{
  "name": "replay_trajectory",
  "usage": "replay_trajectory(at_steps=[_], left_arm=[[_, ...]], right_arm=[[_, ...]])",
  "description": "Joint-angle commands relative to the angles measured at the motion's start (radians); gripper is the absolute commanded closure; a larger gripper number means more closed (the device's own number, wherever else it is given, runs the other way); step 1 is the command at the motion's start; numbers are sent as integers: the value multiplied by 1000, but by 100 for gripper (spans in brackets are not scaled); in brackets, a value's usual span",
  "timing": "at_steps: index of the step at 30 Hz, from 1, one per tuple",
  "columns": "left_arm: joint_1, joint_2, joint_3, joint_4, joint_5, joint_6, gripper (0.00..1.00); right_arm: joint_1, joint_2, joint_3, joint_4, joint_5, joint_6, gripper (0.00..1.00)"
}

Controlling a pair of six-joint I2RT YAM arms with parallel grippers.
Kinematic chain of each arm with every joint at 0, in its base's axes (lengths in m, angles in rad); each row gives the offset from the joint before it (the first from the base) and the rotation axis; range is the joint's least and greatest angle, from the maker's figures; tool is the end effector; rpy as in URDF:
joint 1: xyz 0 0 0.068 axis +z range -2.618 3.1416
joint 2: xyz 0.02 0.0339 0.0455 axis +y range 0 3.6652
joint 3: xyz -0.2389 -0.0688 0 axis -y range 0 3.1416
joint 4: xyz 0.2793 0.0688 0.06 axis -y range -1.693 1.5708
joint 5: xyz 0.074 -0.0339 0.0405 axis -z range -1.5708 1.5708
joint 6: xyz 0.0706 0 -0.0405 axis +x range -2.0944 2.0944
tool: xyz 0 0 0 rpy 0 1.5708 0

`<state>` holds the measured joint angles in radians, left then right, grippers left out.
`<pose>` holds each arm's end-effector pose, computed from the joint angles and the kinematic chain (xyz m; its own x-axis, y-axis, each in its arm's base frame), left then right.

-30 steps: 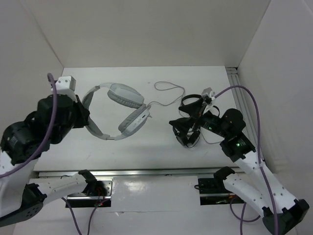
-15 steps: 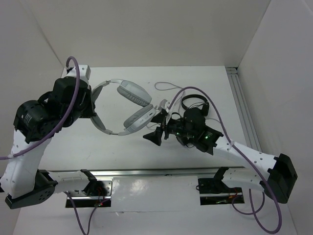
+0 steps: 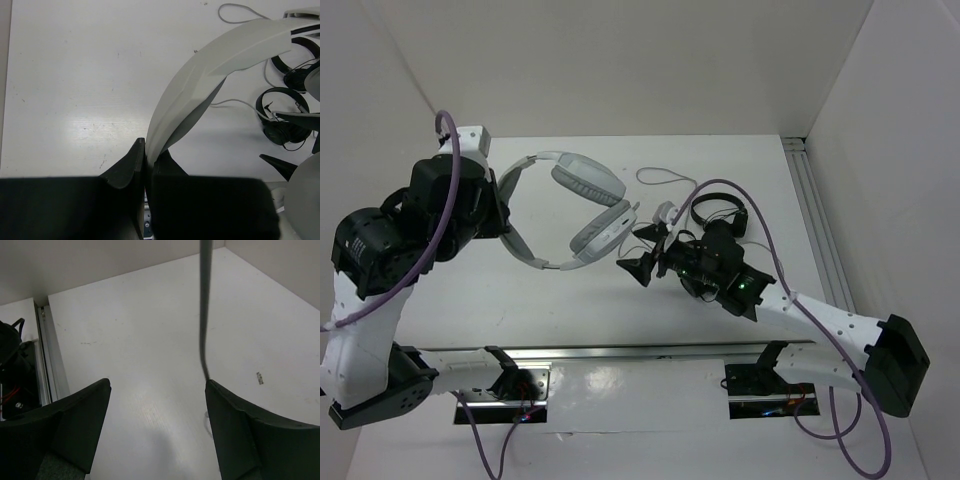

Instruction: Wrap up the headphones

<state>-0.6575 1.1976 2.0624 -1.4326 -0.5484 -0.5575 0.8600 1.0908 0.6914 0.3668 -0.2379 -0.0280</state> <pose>0.1663 -0.0819 0.5152 -0.4531 -0.2206 -0.8638 -0.0779 0.9750 -0.2081 0.2046 0.2631 0.2674 0.0037 -0.0374 -0.9993 -0.8904 0.4547 -0.0203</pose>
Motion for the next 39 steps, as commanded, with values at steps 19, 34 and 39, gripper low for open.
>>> replay_trajectory(at_steps=[19, 34, 39], left_arm=[[4, 31, 111, 78, 48, -134, 100], [4, -7, 33, 159, 68, -220, 100], [4, -62, -96, 291, 197, -333, 100]], right_arm=[[-269, 184, -9, 329, -185, 112, 40], [-260, 264, -29, 484, -242, 229, 100], [-245, 212, -50, 480, -103, 289, 100]])
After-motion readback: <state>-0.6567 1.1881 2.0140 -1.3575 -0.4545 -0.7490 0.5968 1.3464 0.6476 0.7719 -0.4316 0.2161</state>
